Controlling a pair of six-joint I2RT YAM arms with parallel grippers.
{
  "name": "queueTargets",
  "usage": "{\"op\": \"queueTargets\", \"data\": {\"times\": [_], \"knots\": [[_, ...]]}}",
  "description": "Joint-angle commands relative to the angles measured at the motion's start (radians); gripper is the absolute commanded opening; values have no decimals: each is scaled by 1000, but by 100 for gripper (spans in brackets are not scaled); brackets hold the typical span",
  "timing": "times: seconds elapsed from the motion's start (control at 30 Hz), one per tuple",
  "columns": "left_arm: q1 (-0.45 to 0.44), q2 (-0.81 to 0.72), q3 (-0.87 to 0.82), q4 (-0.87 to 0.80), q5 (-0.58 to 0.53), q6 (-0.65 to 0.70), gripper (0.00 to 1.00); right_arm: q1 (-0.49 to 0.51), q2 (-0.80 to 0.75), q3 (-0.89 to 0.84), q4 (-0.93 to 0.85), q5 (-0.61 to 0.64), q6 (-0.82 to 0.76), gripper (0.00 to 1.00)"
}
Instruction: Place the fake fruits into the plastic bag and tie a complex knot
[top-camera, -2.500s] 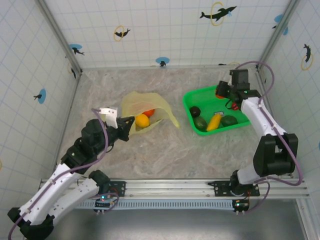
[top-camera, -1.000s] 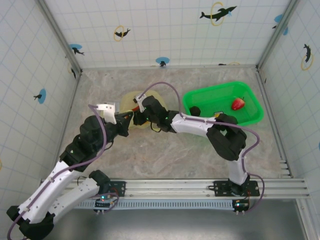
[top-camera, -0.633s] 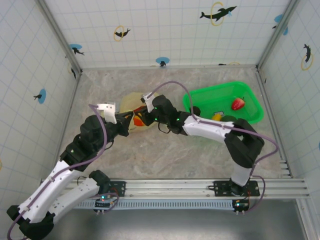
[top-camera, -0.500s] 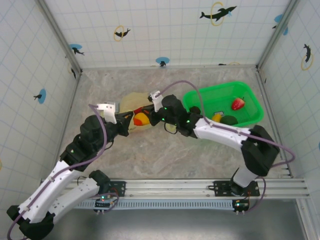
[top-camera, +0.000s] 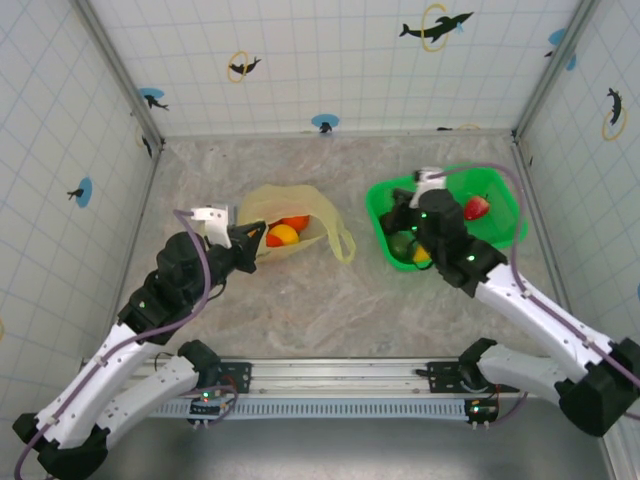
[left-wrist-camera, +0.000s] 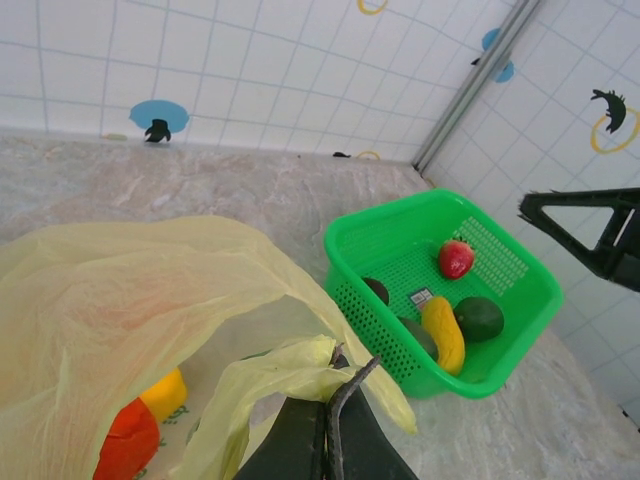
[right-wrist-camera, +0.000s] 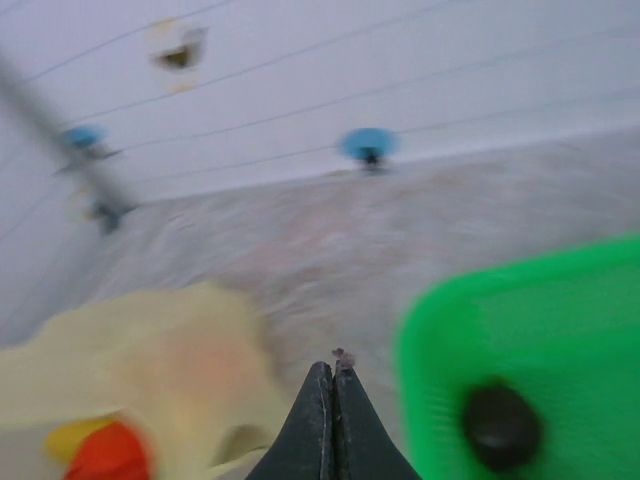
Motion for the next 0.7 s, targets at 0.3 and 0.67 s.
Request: {"op": "queueTargets", "data": {"times": [0.3, 0.67], "knots": [[-7, -12, 26, 31, 29, 47, 0, -370, -126, -280, -473, 171, 470, 0], [-8, -30, 32, 22, 11, 47, 0, -473, 284, -185, -38, -156, 424, 0]]}}
